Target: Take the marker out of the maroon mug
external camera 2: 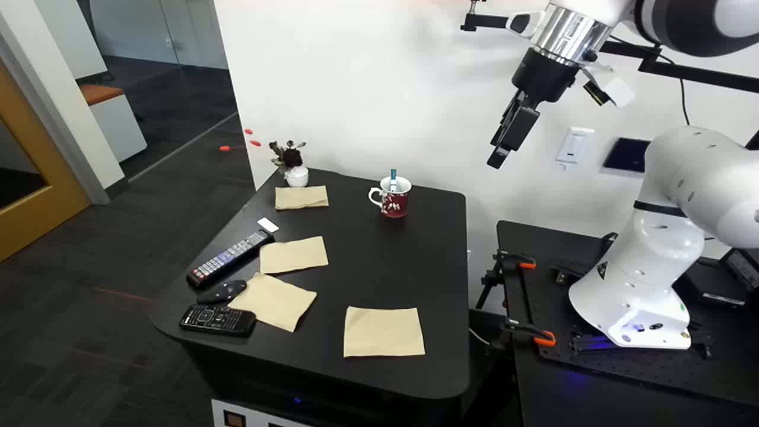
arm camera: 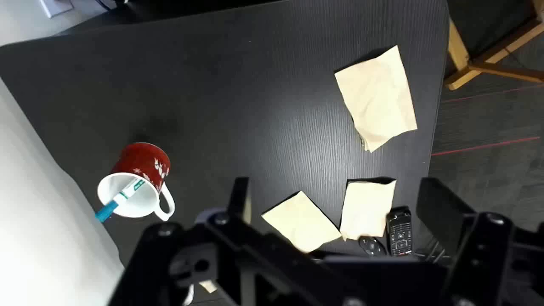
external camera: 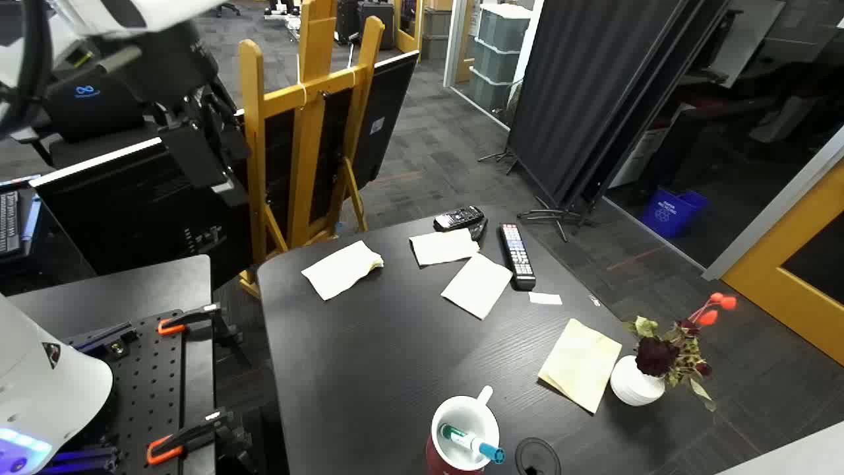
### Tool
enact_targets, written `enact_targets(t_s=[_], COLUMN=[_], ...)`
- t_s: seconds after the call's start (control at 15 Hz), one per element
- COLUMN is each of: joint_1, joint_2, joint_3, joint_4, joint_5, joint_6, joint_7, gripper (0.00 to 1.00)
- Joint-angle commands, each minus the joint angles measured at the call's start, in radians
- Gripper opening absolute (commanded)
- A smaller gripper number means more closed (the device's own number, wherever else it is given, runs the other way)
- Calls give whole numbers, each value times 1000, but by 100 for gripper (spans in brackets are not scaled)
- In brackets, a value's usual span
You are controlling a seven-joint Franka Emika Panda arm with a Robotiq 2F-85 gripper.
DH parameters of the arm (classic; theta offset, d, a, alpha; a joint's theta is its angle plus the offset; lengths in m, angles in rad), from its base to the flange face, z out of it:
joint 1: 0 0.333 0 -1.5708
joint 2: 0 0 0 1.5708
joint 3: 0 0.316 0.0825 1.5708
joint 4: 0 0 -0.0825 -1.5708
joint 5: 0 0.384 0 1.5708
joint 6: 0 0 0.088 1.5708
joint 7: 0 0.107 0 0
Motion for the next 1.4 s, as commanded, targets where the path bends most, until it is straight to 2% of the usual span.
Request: enact_targets(t_s=[0.0, 0.47, 0.8, 1.07, 1.33], joint_1=[-8, -8, -37, -98, -196], joint_2=[1, 12, 114, 228, 365], joint_3=[6, 10, 41, 77, 116], joint_4=[2, 8, 66, 111, 174], joint_5=[7, 11, 16, -2, -35], joint_6=[-4, 3, 113, 224, 302], joint_7=[-6, 2, 97, 217, 349], gripper=[100, 100, 100, 100, 100])
